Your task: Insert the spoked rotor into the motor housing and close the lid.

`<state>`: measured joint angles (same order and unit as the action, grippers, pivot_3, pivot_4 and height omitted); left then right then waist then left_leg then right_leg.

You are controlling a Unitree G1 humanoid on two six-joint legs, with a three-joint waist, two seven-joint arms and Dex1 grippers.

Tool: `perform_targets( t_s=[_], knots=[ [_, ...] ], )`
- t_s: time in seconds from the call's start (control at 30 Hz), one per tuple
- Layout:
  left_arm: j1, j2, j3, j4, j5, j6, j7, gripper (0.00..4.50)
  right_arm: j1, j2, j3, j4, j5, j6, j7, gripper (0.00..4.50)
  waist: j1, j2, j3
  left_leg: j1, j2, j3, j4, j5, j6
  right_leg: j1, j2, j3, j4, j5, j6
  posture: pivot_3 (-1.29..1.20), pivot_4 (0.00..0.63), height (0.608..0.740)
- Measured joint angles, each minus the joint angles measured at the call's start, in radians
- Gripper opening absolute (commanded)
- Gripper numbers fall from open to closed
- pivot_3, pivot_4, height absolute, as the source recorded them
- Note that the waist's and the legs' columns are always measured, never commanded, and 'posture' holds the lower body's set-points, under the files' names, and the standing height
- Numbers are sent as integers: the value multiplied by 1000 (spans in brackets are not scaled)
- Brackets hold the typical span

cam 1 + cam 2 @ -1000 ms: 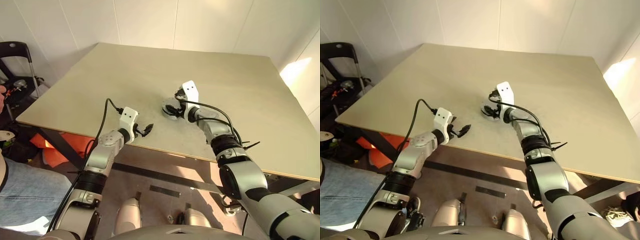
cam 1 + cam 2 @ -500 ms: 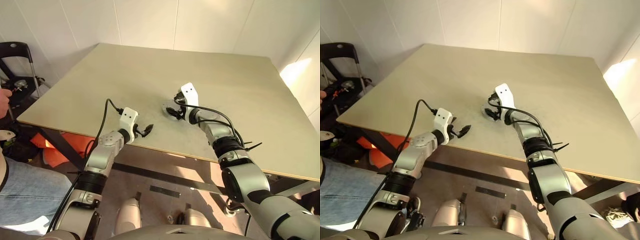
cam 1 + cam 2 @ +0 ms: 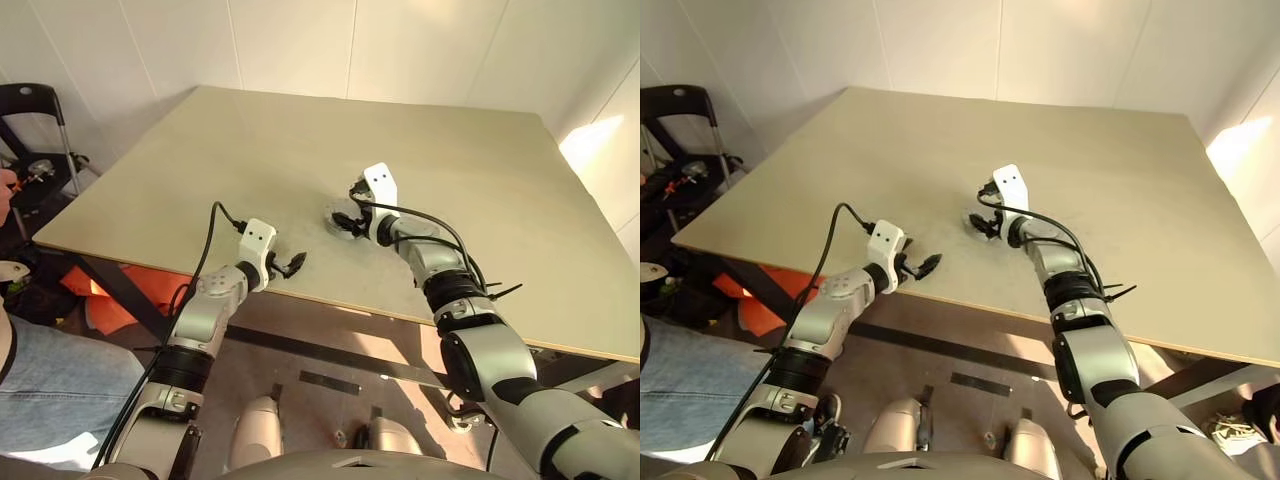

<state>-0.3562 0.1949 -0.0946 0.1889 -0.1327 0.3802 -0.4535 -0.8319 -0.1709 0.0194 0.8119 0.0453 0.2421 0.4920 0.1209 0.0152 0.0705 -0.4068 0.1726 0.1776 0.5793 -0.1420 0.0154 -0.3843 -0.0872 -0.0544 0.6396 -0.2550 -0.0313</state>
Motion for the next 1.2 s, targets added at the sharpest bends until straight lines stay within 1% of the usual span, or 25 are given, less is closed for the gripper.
perform_targets(
  t_s=[0.77,0.97,1.2],
  knots=[
    [1,3,-1,-1,1,1,-3,4500,-13,5,7,36,-15,-39,-49,3158,0,0,0,0,0,0,-2,0,0,-1,0,0,0,0,0,0,0,740],
    [1,3,-2,-2,1,2,-4,4500,-13,5,-8,9,-2,-42,-38,3158,0,0,0,-4,0,0,-2,0,0,-4,0,0,0,0,0,0,0,740],
    [1,4,-2,-2,1,2,-4,4500,-10,2,-6,3,-5,-37,-24,3158,0,0,0,-5,0,0,-2,0,0,-5,0,0,-2,0,0,0,0,740]
  ],
)
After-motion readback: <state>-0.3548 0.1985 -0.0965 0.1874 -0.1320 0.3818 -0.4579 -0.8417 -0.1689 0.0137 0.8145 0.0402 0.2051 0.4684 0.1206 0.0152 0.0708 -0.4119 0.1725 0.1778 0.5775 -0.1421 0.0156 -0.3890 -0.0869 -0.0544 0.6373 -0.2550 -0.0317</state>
